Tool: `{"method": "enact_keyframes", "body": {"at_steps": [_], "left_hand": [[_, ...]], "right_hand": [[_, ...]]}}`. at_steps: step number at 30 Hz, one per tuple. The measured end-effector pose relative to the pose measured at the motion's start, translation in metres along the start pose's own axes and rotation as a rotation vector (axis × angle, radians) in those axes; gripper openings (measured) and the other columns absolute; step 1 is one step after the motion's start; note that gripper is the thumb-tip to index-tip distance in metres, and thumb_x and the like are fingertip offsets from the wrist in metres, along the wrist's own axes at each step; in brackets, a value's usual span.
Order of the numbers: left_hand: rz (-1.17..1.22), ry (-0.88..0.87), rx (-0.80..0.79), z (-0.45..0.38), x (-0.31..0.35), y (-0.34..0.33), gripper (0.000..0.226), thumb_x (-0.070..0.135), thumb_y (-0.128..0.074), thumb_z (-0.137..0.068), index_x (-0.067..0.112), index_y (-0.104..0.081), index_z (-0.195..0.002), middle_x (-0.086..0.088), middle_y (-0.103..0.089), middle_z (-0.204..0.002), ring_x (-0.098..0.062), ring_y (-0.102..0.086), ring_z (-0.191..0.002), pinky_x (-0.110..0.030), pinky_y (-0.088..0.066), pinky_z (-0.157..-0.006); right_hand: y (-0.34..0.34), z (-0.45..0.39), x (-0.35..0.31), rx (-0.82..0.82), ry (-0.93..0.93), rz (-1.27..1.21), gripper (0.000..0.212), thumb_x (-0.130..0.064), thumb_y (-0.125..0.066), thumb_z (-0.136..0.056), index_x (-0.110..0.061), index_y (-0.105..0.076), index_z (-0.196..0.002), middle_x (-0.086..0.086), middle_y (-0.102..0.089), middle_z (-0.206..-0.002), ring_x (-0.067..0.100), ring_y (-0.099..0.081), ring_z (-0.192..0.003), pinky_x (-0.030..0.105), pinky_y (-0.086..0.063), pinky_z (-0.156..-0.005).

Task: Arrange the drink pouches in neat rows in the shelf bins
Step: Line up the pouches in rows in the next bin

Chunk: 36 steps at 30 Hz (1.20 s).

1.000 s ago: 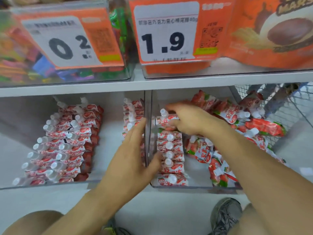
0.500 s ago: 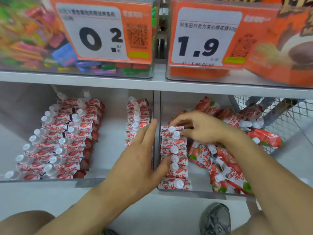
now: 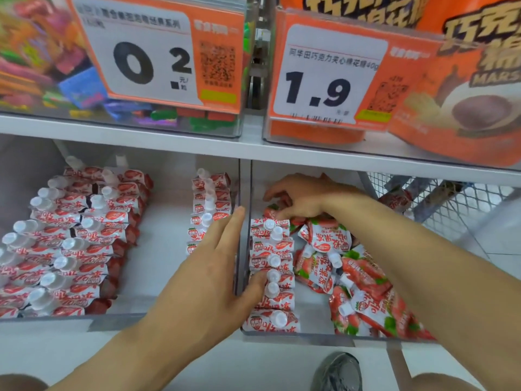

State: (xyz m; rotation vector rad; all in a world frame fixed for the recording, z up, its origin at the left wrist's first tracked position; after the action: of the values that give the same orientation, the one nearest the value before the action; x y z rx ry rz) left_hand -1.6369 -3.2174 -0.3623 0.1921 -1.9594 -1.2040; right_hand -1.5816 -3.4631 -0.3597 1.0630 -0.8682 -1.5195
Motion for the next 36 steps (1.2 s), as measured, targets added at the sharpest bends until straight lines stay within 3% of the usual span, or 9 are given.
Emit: {"method": "enact_keyframes", "body": {"at_steps": [6,9,14,18,20,23,28,31,36], "left_hand": [[0.033,-0.015,0.000,-0.001,-0.005,-0.003,0.089,0.066,-0.044,-0.079,0.038,0.002,-0.150,0.026,-0.008,-0.153,0.001,-0.026,-0.139,-0.012,-0.026,-0.104],[0.043,-0.015,0.005,-0.001,-0.005,-0.004,0.090,0.068,-0.040,-0.076,0.039,0.002,-0.151,0.025,-0.011,-0.152,-0.002,-0.031,-0.137,-0.014,-0.030,-0.103],[0.040,-0.020,0.013,-0.001,-0.006,-0.007,0.091,0.073,-0.031,-0.071,0.039,-0.004,-0.150,0.024,-0.015,-0.151,0.001,-0.035,-0.133,-0.013,-0.032,-0.099],[0.036,-0.018,0.025,-0.001,-0.005,-0.008,0.089,0.071,-0.037,-0.074,0.041,-0.001,-0.149,0.025,-0.012,-0.150,-0.006,-0.038,-0.135,-0.023,-0.040,-0.101],[0.036,-0.012,0.026,-0.001,-0.005,-0.008,0.089,0.070,-0.041,-0.075,0.043,0.002,-0.148,0.026,-0.010,-0.148,-0.009,-0.039,-0.135,-0.026,-0.041,-0.100],[0.028,-0.004,0.029,-0.001,-0.004,-0.007,0.090,0.075,-0.033,-0.070,0.046,0.004,-0.146,0.027,-0.010,-0.147,-0.006,-0.039,-0.134,-0.025,-0.042,-0.100],[0.034,0.011,0.028,-0.001,-0.002,-0.006,0.089,0.071,-0.038,-0.073,0.043,0.000,-0.149,0.028,-0.010,-0.144,-0.004,-0.045,-0.126,-0.013,-0.036,-0.092],[0.021,0.011,0.012,-0.002,0.000,-0.004,0.088,0.068,-0.041,-0.076,0.042,0.001,-0.148,0.029,-0.008,-0.143,-0.003,-0.045,-0.124,-0.010,-0.033,-0.085],[0.026,0.014,-0.012,-0.002,0.001,-0.002,0.088,0.073,-0.037,-0.073,0.042,-0.003,-0.148,0.030,-0.011,-0.144,-0.002,-0.048,-0.122,-0.010,-0.033,-0.087]], "right_hand": [[0.006,-0.015,0.001,-0.184,-0.006,0.097,0.062,-0.025,-0.078,-0.083,-0.025,-0.055,-0.140,-0.004,-0.060,-0.134,0.017,-0.060,-0.110,0.031,-0.048,-0.097],[0.005,-0.013,0.008,-0.140,0.030,0.070,0.059,-0.025,-0.083,-0.078,-0.026,-0.062,-0.133,-0.005,-0.064,-0.127,0.017,-0.060,-0.112,0.036,-0.050,-0.099],[-0.001,-0.010,0.007,-0.031,0.087,0.088,0.041,-0.016,-0.078,-0.080,-0.019,-0.069,-0.120,-0.005,-0.060,-0.107,0.013,-0.060,-0.098,0.017,-0.045,-0.077],[-0.006,-0.011,0.006,0.031,0.140,0.207,0.017,-0.017,-0.071,-0.087,-0.023,-0.063,-0.101,-0.002,-0.049,-0.108,0.020,-0.055,-0.097,0.028,-0.045,-0.078],[-0.004,-0.009,0.010,-0.002,0.132,0.196,0.020,-0.022,-0.071,-0.087,-0.027,-0.054,-0.097,-0.004,-0.053,-0.106,0.019,-0.054,-0.095,0.030,-0.046,-0.078],[0.004,-0.004,0.017,0.001,0.105,0.057,0.026,-0.027,-0.080,-0.080,-0.025,-0.059,-0.096,-0.007,-0.059,-0.096,0.016,-0.058,-0.087,0.031,-0.049,-0.073],[0.008,-0.007,0.018,0.040,-0.005,-0.194,0.041,-0.050,-0.081,-0.075,-0.027,-0.063,-0.104,-0.009,-0.063,-0.100,0.017,-0.064,-0.091,0.033,-0.054,-0.082],[0.008,-0.011,0.009,-0.072,0.013,-0.094,0.047,-0.042,-0.077,-0.083,-0.018,-0.064,-0.121,-0.006,-0.063,-0.110,0.018,-0.063,-0.102,0.034,-0.052,-0.094],[0.011,-0.009,-0.001,-0.105,0.036,0.041,0.034,-0.037,-0.064,-0.094,-0.022,-0.057,-0.123,-0.001,-0.062,-0.110,0.022,-0.061,-0.096,0.033,-0.051,-0.086]]}}
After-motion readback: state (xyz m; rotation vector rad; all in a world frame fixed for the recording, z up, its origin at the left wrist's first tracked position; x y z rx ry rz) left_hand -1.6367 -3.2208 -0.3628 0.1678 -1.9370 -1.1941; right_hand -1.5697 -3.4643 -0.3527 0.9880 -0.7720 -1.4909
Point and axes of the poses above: each hand's wrist, its own z-axis away from the middle knuckle, its own y-axis out of the back of the hand, x = y × z, the point moved 2 cm from there along -z, towards the middle knuckle
